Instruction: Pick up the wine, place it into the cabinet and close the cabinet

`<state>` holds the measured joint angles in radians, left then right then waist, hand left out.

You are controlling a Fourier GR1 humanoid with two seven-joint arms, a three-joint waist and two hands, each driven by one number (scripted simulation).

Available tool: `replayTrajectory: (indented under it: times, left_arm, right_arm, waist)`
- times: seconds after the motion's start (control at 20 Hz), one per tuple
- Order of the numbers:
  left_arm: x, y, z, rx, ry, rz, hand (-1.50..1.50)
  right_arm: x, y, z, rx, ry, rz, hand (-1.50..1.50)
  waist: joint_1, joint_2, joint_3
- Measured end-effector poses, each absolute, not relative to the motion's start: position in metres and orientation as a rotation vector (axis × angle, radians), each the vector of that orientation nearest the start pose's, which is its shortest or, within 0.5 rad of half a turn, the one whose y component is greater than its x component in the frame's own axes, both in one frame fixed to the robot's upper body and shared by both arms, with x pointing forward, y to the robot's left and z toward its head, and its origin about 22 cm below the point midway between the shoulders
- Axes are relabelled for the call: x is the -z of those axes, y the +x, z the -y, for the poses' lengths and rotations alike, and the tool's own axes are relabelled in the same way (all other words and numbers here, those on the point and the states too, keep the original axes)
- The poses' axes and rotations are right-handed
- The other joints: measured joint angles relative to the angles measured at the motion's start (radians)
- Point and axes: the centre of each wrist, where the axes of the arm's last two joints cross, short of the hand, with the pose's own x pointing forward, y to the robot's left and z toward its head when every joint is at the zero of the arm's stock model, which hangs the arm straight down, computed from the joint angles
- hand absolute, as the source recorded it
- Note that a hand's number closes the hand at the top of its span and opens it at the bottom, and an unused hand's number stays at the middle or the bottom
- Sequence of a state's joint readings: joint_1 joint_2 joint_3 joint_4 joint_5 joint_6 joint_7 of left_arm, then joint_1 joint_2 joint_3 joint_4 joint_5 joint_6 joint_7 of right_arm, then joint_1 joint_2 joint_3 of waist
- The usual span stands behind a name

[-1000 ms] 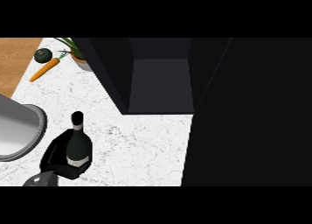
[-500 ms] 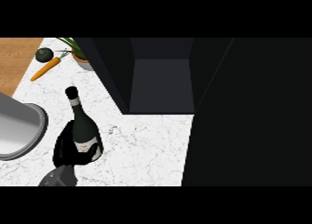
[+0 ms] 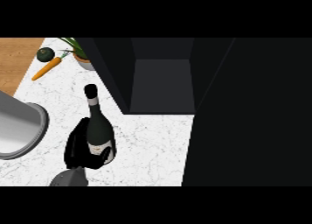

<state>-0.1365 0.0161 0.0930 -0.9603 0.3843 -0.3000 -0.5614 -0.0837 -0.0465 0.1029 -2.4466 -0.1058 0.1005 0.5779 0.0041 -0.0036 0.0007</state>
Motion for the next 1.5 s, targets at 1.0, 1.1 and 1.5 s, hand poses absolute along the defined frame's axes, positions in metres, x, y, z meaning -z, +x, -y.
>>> replayTrajectory:
  times: [1.0, 1.1, 1.5]
  left_arm:
    - [0.064, 0.248, -0.126, -0.394, -0.409, 1.577, 1.5]
    - [0.065, 0.25, -0.118, -0.398, -0.395, 1.571, 1.5]
    - [0.08, 0.264, -0.113, -0.412, -0.374, 1.567, 1.5]
  right_arm:
    - [-0.201, 0.162, 0.21, -0.268, 0.231, 1.926, -1.5]
    - [-0.201, 0.162, 0.212, -0.273, 0.219, 1.918, -1.5]
    - [-0.199, 0.164, 0.217, -0.262, 0.212, 1.921, -1.5]
  waist:
    - [-0.009, 0.004, -0.001]
    - [-0.01, 0.004, -0.001]
    - [-0.012, 0.004, -0.001]
